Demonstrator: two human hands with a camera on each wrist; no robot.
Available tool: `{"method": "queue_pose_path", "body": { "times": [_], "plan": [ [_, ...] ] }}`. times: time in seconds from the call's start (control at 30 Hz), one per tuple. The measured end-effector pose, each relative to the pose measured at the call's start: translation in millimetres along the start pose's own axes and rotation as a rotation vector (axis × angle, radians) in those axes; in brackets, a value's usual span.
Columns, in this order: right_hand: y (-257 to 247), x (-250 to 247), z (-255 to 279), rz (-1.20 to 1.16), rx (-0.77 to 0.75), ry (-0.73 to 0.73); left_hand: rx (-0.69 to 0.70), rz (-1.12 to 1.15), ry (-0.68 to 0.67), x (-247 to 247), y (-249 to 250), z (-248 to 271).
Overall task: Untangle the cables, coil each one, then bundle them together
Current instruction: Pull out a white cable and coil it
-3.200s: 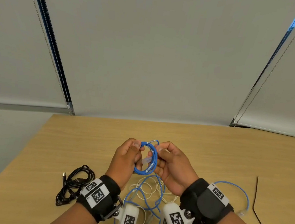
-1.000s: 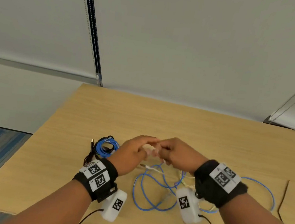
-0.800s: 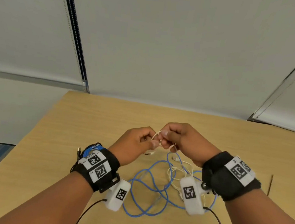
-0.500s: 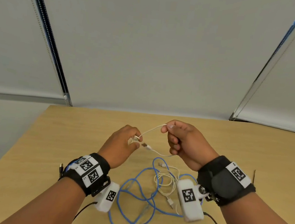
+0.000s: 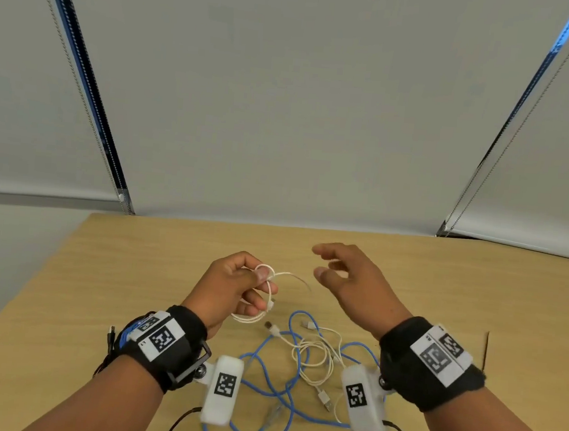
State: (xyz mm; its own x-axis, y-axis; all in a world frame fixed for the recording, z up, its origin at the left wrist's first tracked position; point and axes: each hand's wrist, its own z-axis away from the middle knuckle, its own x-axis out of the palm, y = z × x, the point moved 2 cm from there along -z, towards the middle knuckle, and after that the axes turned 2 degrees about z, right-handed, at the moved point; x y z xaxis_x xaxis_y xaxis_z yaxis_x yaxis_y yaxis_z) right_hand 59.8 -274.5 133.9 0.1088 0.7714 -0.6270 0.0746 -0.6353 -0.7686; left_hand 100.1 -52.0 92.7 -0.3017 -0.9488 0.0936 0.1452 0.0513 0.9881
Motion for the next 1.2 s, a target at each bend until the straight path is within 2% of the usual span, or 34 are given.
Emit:
{"method": "queue_pose_path", "body": {
  "times": [0.07,0.13,0.33,0.43,0.57,0.67,0.77,0.93,1.1,1.2],
  "plan": [
    [-13,10,0,0.113,-0.143,-0.025,-0.022,0.037,-0.020,9,0,2],
    [-19,22,2,0.207,-0.201,-0.087,-0.031,0.107,-0.029,16,1,2],
    [-20,24,-3,0.016,-0.098,-0.155,-0.139,0.345,-0.095,17,5,6],
    [-16,15,-4,-0.139,-0.039,-0.169,-0.161,0.413,-0.073,5,5,7],
    [-20,21,0,-0.131,-0.097,-0.214,-0.155,0.393,-0.146,4,5,8],
    [-24,29,1,-0.107,-0.122,-0.170,-0.163,0.405,-0.205,11,5,9],
    [-24,32,-1,-0.063,-0.097,-0.144,-0.147,0.413,-0.209,13,3,8],
    [-21,40,0,-0.151,-0.009,-0.170,-0.099,0.290,-0.175,12,-2,7],
    [-19,50,1,-0.392,0.117,-0.189,0.003,-0.008,-0.095,9,-7,2],
    [-18,50,0,-0.481,0.138,-0.186,-0.027,0.018,-0.131,10,-12,3]
  ]
}}
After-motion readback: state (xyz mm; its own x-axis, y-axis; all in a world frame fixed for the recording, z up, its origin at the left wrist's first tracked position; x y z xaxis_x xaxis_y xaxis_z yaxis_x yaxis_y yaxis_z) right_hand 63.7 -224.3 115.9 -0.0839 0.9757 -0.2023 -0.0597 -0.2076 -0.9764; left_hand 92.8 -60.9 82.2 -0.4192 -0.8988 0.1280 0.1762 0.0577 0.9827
